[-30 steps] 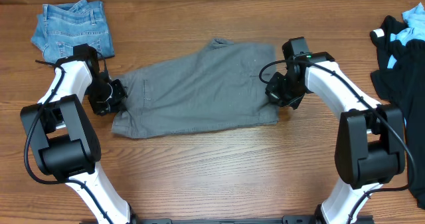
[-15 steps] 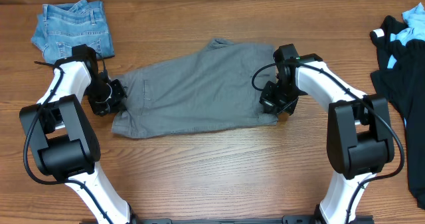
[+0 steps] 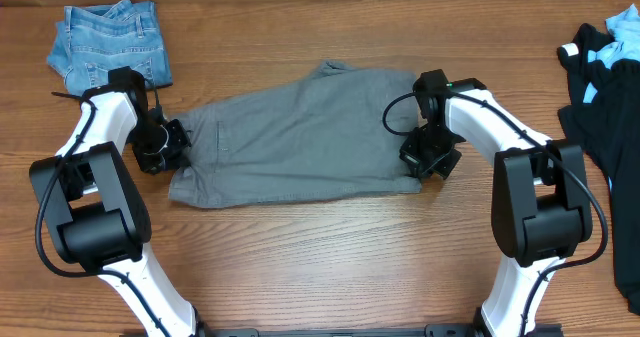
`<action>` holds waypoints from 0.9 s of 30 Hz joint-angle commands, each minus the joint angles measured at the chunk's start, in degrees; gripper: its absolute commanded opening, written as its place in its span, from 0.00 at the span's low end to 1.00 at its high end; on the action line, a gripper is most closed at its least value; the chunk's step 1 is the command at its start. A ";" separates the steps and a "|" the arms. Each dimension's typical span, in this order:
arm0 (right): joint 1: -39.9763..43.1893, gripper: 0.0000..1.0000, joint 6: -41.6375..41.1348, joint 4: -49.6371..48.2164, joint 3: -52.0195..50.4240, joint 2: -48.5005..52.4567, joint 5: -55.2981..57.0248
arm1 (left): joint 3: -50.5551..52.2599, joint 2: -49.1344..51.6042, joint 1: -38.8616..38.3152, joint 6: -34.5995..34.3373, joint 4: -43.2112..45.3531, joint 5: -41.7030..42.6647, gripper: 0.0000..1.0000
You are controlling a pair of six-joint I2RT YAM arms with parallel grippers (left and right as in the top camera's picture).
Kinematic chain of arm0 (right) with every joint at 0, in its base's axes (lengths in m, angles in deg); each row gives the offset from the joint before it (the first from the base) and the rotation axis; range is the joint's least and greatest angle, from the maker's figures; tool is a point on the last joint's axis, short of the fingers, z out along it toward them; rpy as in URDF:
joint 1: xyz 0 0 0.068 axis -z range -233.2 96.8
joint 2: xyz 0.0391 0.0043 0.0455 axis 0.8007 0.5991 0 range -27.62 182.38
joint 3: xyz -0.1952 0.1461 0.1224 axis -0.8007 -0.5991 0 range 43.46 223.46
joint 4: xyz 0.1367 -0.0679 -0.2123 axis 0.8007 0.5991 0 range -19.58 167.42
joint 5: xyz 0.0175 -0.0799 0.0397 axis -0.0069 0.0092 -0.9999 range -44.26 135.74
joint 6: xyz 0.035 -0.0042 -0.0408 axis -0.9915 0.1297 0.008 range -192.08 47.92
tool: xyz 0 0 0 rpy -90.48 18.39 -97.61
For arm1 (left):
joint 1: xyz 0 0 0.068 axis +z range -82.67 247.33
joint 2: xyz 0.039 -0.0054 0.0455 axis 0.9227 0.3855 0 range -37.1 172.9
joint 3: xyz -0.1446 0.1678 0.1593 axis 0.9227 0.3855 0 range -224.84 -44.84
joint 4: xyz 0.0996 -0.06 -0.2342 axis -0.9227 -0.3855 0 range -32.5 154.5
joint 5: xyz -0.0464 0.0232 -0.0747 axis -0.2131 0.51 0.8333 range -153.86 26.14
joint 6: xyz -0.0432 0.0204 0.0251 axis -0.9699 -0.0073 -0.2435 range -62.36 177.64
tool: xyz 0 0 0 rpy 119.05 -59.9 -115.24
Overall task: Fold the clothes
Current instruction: 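Fold the left half over toward the right gripper with the left gripper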
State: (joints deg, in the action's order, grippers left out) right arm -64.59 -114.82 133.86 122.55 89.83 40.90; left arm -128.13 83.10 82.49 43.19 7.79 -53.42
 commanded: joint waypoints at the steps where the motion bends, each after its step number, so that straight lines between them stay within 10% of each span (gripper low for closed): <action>1: 0.61 0.04 -1.25 0.79 -0.02 -0.83 6.51 | -1.16 3.56 0.68 0.72 -1.42 -3.87 0.04; 6: 0.61 0.12 -0.96 1.11 3.52 -8.13 5.05 | -5.01 -0.02 0.44 0.72 -5.62 -2.89 0.04; 11: 0.61 0.84 -0.35 -3.80 5.86 -12.63 -3.50 | -6.10 -6.14 0.26 0.72 -8.79 -3.19 0.04; 27: -3.87 0.80 -2.29 -14.91 1.60 -10.67 -2.84 | -6.14 -24.02 -6.08 0.04 -13.57 7.65 0.04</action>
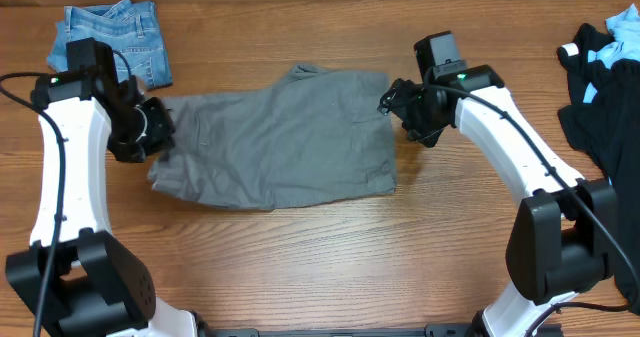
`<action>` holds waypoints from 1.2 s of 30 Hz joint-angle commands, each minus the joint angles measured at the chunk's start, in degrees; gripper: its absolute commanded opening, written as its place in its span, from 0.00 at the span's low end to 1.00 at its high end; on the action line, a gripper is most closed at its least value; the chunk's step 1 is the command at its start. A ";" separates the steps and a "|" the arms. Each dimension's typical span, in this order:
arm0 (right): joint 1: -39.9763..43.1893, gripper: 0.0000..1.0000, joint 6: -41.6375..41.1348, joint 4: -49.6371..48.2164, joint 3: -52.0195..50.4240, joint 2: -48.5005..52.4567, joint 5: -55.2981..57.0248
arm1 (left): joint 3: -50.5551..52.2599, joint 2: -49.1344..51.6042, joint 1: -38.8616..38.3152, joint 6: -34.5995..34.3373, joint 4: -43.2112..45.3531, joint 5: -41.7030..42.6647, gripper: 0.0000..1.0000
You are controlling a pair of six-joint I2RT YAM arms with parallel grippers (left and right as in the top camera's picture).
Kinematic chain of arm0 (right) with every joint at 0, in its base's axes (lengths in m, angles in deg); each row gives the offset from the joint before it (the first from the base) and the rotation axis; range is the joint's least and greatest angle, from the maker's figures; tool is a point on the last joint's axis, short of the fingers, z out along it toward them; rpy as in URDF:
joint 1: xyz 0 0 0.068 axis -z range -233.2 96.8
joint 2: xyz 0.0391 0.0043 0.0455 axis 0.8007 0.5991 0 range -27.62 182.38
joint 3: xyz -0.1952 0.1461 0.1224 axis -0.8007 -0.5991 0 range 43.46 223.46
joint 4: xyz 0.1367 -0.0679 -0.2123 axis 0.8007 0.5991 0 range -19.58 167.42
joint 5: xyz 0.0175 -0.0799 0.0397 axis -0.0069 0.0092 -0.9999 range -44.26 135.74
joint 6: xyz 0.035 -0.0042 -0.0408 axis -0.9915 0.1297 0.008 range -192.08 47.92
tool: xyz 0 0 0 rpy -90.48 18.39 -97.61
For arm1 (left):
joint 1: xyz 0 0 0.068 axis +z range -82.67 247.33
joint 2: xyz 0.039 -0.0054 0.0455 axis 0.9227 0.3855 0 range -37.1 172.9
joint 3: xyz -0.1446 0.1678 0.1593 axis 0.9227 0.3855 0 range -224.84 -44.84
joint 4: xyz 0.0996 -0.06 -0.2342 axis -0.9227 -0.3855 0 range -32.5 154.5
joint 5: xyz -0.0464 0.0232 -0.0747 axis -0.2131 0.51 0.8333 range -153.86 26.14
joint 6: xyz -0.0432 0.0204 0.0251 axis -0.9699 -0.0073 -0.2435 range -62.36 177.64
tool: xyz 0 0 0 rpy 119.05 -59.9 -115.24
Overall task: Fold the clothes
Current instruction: 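Fold the left half over toward the right gripper with the left gripper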
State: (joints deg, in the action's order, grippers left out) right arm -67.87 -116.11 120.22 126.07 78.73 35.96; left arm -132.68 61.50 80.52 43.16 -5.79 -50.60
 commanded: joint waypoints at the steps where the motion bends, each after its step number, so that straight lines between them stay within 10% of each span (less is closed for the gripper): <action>1: -0.74 0.80 -0.98 -1.92 -2.51 0.57 2.73 | -1.62 -2.86 -6.05 -0.02 0.17 4.81 0.04; 17: -0.68 0.80 -1.81 -6.14 -5.73 2.12 4.15 | -10.16 -3.43 -35.21 -9.66 6.86 -5.49 0.04; 36: 2.27 0.80 -1.42 -7.43 -5.73 4.13 3.02 | -10.16 4.90 -41.79 -3.87 19.26 1.73 0.04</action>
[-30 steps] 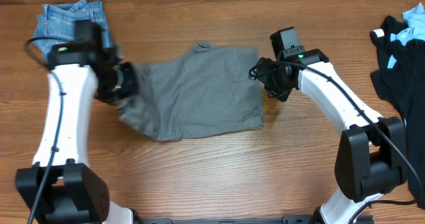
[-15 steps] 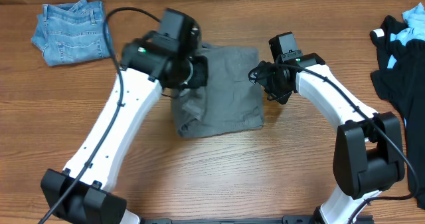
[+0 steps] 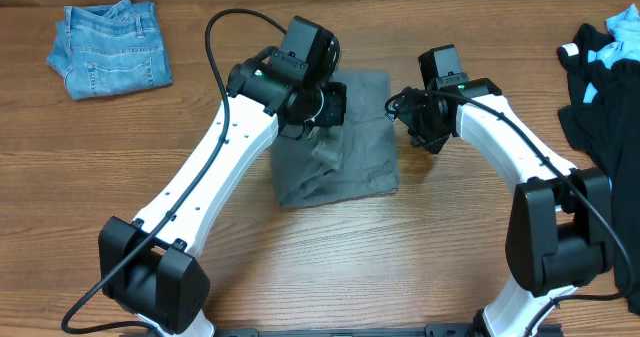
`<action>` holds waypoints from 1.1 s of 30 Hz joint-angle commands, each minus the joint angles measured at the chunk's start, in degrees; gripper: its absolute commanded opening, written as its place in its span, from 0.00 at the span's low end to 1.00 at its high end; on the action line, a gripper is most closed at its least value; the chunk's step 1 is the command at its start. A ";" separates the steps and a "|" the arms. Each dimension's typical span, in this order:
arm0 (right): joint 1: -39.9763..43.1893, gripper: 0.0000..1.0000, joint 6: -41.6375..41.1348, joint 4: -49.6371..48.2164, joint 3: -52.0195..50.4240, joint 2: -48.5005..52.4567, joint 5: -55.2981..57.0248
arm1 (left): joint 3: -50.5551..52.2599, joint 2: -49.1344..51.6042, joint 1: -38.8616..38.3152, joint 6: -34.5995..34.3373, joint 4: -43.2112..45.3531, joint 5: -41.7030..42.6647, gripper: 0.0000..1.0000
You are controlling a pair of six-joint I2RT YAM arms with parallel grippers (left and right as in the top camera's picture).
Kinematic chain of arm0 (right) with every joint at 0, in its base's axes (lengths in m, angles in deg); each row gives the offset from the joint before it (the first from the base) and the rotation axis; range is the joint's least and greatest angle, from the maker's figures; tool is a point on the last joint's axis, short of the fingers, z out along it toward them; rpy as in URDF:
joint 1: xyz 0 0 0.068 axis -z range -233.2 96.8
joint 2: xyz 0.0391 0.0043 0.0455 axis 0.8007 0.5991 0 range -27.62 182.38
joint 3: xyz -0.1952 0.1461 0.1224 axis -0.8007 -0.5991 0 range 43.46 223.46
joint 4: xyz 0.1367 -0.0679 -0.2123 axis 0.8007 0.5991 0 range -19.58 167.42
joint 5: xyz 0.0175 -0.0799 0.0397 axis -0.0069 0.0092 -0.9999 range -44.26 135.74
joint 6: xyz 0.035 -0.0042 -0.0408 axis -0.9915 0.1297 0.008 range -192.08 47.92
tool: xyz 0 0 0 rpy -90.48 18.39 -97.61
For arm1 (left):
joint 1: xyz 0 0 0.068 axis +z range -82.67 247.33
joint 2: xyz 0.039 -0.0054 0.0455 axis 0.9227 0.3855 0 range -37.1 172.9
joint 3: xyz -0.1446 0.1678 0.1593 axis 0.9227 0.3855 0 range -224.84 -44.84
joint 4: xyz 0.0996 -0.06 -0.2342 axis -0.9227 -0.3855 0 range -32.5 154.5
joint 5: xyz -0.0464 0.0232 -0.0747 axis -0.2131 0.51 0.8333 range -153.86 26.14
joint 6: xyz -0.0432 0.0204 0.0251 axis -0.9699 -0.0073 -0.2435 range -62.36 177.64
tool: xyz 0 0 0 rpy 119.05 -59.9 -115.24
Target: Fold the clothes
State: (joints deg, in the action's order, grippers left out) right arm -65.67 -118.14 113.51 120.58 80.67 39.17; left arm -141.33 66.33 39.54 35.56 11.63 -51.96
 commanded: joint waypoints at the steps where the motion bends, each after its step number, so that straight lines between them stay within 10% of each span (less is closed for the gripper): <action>1: 0.26 0.80 0.61 -0.87 -0.24 2.49 -0.76 | -1.51 0.07 -0.96 4.09 1.99 3.10 0.04; 27: 4.72 0.80 4.09 -1.46 -0.24 3.06 -6.58 | -1.40 14.29 -4.55 14.60 6.62 16.22 0.16; 33: 6.49 0.80 4.09 -0.07 -0.17 2.71 -6.60 | -1.40 16.48 -4.33 14.62 6.67 16.04 0.84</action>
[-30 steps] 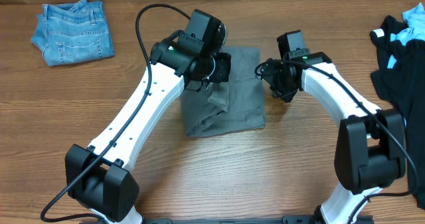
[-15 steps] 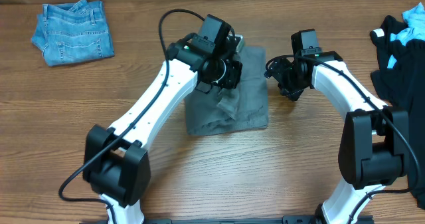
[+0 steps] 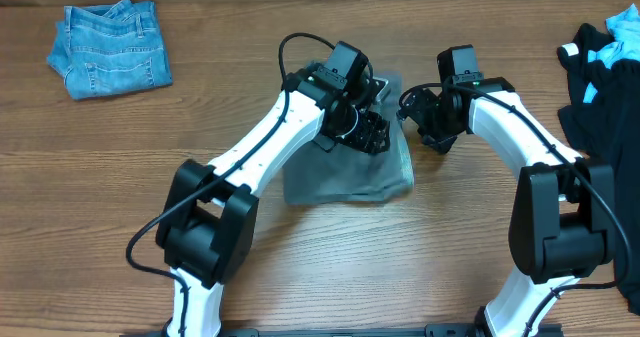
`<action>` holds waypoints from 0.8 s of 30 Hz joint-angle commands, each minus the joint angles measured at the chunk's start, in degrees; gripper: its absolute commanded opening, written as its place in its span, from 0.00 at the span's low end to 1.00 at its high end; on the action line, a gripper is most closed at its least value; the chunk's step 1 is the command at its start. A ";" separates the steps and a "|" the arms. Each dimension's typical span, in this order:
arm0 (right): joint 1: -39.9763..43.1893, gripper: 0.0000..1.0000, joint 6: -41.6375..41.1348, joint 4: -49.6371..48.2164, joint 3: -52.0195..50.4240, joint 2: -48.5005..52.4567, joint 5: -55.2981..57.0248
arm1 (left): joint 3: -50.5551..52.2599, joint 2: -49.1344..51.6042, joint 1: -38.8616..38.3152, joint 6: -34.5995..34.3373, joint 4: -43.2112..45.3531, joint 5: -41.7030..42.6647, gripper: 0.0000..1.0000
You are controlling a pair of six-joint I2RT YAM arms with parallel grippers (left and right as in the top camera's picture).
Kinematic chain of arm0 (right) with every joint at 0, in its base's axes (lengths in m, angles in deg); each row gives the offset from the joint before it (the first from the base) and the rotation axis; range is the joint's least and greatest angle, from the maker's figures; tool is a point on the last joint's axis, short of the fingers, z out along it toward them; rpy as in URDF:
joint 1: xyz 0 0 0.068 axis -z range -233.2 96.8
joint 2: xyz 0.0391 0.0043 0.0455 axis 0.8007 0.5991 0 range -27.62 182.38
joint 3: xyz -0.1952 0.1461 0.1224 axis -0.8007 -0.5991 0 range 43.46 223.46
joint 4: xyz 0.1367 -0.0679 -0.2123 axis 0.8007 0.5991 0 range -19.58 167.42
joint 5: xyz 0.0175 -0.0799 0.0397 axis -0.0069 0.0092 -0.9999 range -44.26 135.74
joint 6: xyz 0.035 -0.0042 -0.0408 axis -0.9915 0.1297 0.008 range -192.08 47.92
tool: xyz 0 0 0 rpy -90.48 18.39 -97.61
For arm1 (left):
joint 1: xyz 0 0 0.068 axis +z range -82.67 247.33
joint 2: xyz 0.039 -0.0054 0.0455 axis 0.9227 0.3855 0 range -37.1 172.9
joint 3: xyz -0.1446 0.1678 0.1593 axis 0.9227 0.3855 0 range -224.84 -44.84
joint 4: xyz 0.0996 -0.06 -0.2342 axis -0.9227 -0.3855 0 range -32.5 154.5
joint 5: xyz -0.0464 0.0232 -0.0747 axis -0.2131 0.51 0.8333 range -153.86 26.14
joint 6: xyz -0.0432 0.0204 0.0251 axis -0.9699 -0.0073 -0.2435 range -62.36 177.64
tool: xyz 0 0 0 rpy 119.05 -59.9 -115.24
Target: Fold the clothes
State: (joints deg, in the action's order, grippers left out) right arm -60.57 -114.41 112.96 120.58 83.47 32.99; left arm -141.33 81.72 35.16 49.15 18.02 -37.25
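Observation:
The grey shorts (image 3: 340,172) lie folded in half at the middle of the table, a doubled slab with its fold on the left. My left gripper (image 3: 375,135) reaches across it to the right edge and looks shut on the upper layer of cloth. Just beyond that edge, touching it, my right gripper (image 3: 418,125) looks shut on the lower layer. The arms hide the fingertips of both grippers, and the left arm covers the garment's top left part.
Folded blue jeans (image 3: 108,47) sit at the far left corner. A pile of black and light-blue clothes (image 3: 605,77) lies along the right side. Bare wooden table (image 3: 320,267) stretches in front of the shorts.
My left gripper has moved right from the middle of the grey shorts to their right edge, next to the right gripper. The top layer lies flatter, and the shorts sit slightly further right.
The grey shorts lay spread out with a gripper at each end. Then both ends were held and the garment sat further left. Later the left gripper had brought its end over the middle, and now it is at the right edge, the garment halved.

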 commanded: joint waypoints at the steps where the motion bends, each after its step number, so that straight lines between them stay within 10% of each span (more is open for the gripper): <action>1: 2.62 0.80 0.35 1.77 -0.13 -0.70 -0.42 | -1.40 1.07 0.35 1.03 0.26 1.36 0.99; 9: 8.02 0.79 3.56 9.14 -0.13 -8.46 -0.39 | -2.05 -1.97 4.28 0.76 -4.15 1.22 0.98; 14: 6.93 0.77 8.98 10.03 -0.13 -14.97 -4.39 | -2.05 -3.54 8.92 -1.42 -12.20 0.33 0.82; 16: 5.35 0.69 12.15 8.04 -0.13 -16.26 -8.09 | -2.03 -3.23 10.49 -1.40 -16.13 -0.79 0.67; 19: 1.86 0.57 13.75 4.11 -0.20 -15.56 -8.72 | -1.77 -2.62 11.65 -2.03 -20.46 -2.80 0.04; 24: -2.86 0.27 12.28 -2.51 -0.20 -10.03 -8.37 | -0.13 -2.54 10.80 -2.54 -21.86 -2.75 0.04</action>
State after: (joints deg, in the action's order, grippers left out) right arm -61.73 -102.30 112.22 120.54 69.77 25.58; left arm -142.05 80.67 47.40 47.34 -3.64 -39.46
